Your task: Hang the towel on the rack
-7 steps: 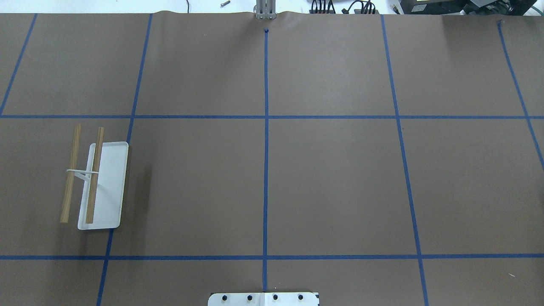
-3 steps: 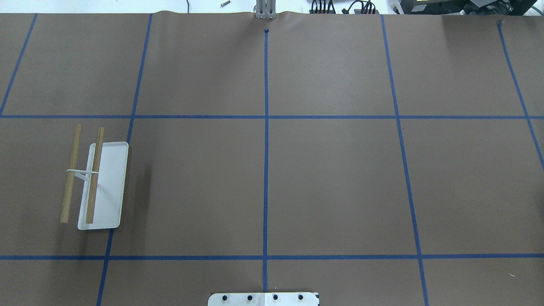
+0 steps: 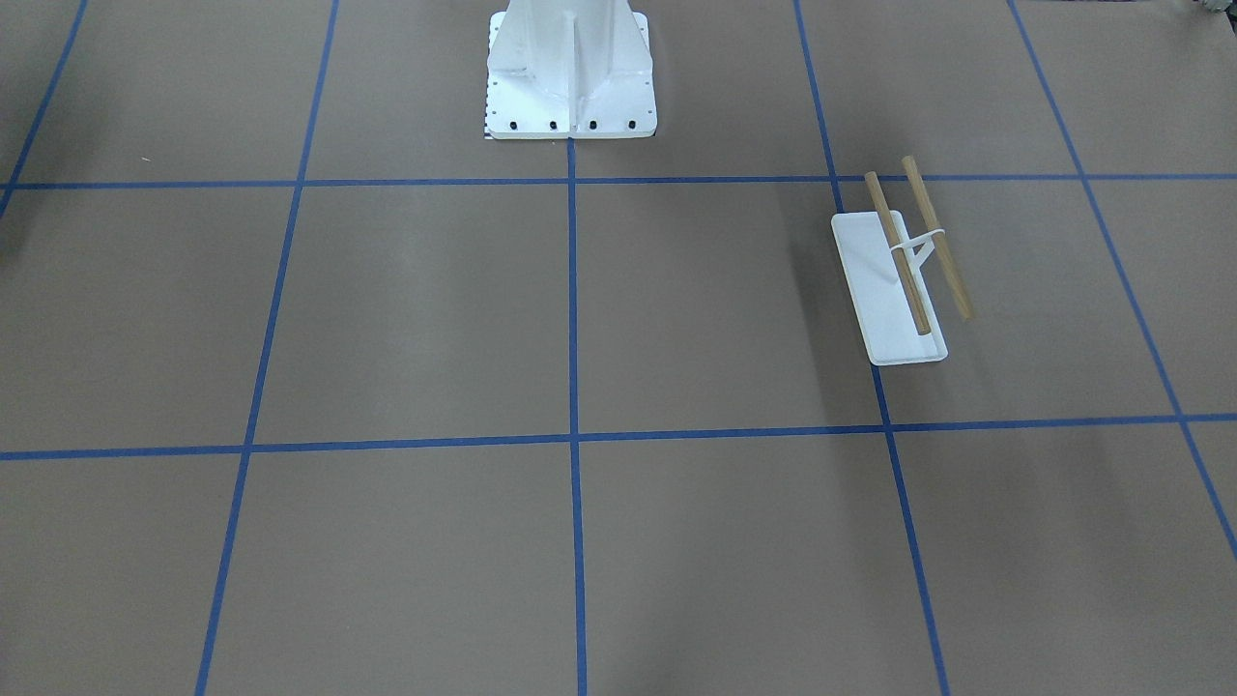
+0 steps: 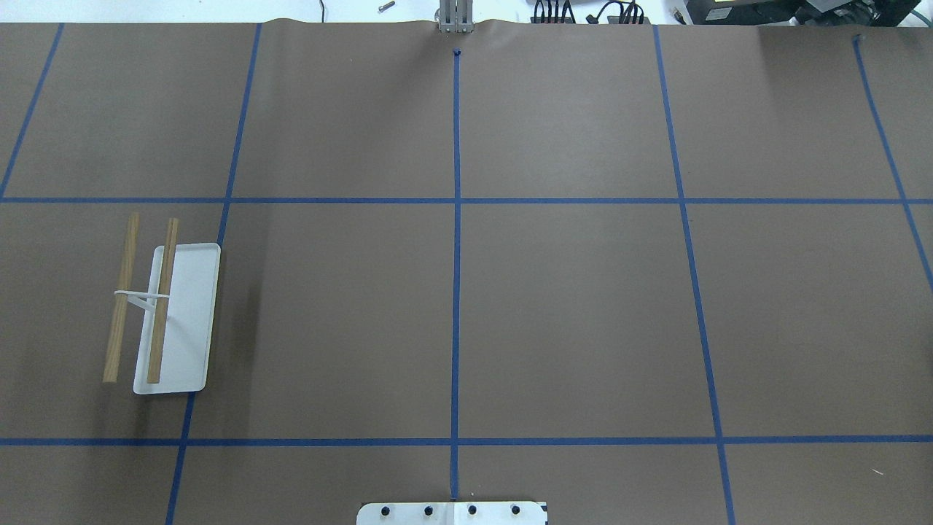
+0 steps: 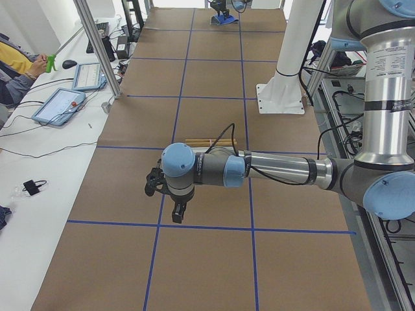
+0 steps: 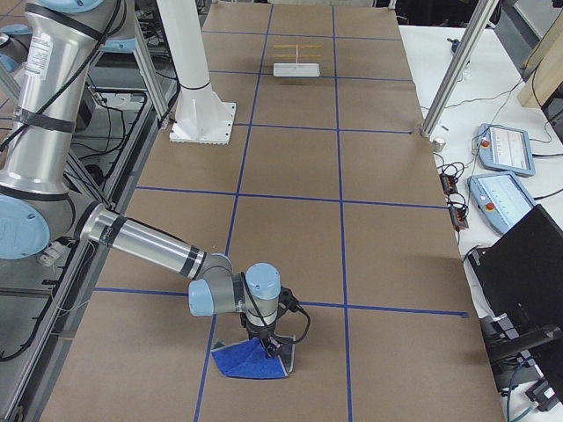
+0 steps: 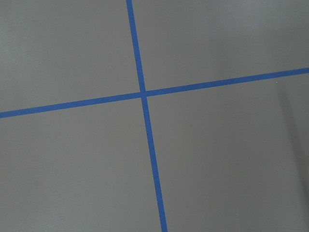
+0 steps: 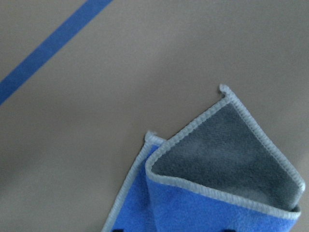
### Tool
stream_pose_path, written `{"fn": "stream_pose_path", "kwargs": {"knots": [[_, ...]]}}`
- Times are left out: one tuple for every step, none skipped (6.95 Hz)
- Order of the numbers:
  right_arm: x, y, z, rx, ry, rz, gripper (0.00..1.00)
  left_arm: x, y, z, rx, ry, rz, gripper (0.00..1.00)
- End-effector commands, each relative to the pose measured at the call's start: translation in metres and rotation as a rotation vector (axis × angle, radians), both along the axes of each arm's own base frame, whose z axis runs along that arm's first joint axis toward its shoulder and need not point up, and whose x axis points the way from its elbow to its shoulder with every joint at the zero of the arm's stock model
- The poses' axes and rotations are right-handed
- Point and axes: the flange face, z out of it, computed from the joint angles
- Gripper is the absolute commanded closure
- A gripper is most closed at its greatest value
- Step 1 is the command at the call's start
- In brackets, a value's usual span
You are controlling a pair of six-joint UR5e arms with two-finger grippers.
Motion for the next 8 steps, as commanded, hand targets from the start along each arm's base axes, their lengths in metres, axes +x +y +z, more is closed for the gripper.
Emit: {"fn": "stream_pose_path", "kwargs": {"knots": [[0.0056,0.008,0.0082,0.018,0.014,-0.045,0.25,0.0005,-0.0004,0.0019,0.001,0.0,0.001,0.02],[0.0092,0.0101,0.0103,0.019,0.026,-0.043,0.25,0.0005,-0.0004,0.0019,0.002,0.0,0.001,0.02],[0.0101,0.0103,0.0115,0.019,0.036,-0.042,0.25,0.0005,-0.001,0.0011,0.003,0.0,0.001,0.02],[0.0103,0.0111,0.0129,0.016,0.036,-0.042,0.33,0.0005,-0.0012,-0.0005,0.008,0.0,0.001,0.02],[0.0104,0.0115,0.0136,0.015,0.037,-0.043,0.55,0.0005,-0.0019,-0.0013,0.009,0.0,0.001,0.02],[0.0108,0.0108,0.014,0.016,0.043,-0.042,0.83,0.0005,-0.002,-0.0028,0.012,0.0,0.001,0.02],[0.0101,0.0048,0.0113,0.026,0.047,-0.051,1.0,0.0005,-0.0019,-0.002,0.011,0.0,0.001,0.02],[0.0095,0.0019,0.0099,0.035,0.046,-0.062,1.0,0.0005,-0.0019,-0.002,0.011,0.0,0.001,0.02]]}}
